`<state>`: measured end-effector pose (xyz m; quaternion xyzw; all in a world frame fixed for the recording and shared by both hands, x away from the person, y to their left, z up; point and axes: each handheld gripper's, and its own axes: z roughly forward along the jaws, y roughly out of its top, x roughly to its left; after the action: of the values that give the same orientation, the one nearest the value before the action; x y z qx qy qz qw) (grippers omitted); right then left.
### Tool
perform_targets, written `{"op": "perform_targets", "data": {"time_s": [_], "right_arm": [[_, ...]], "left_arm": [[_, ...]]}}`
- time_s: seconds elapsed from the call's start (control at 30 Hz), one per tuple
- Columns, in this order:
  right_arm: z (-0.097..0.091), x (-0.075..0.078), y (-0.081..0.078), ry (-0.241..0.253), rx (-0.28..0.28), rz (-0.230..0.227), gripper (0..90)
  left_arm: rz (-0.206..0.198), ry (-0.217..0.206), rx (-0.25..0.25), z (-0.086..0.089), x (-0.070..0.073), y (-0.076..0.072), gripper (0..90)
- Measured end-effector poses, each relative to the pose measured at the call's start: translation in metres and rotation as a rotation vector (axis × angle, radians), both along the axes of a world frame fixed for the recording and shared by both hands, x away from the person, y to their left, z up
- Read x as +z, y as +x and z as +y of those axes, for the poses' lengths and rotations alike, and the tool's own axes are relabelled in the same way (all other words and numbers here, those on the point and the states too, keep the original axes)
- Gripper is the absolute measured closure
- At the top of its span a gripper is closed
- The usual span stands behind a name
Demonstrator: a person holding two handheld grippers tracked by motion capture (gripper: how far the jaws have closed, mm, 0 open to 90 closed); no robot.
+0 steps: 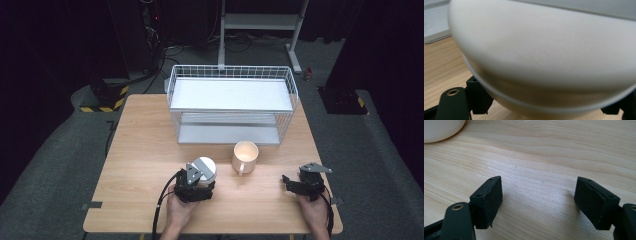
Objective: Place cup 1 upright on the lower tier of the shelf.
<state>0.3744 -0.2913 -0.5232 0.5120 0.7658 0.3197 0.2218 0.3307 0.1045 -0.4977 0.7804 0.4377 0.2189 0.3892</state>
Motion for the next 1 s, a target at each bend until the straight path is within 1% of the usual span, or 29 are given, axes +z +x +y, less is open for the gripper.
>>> {"op": "perform_targets", "data": {"time_s": [0.3, 0.43, 0.57, 1.0], "right_arm": [[0.0000, 0.0000, 0.0000, 0.000, 0.001, 0.000, 22.9], [0.0001, 0.0000, -0.0001, 0.000, 0.001, 0.000, 22.9], [0.0001, 0.0001, -0.0001, 0.001, 0.001, 0.001, 22.9], [0.0001, 0.0000, -0.0001, -0.001, 0.002, 0.000, 22.9]], "left_arm": [[-0.007, 0.010, -0.002, 0.0001, 0.0001, -0.0004, 19.0], [-0.001, -0.001, -0.004, 0.0007, -0.0001, 0.0006, 19.1], [-0.005, 0.000, -0.005, 0.0004, -0.0003, 0.0007, 19.2], [0.000, -0.008, -0.001, 0.0017, -0.0002, 0.0034, 19.2]]}}
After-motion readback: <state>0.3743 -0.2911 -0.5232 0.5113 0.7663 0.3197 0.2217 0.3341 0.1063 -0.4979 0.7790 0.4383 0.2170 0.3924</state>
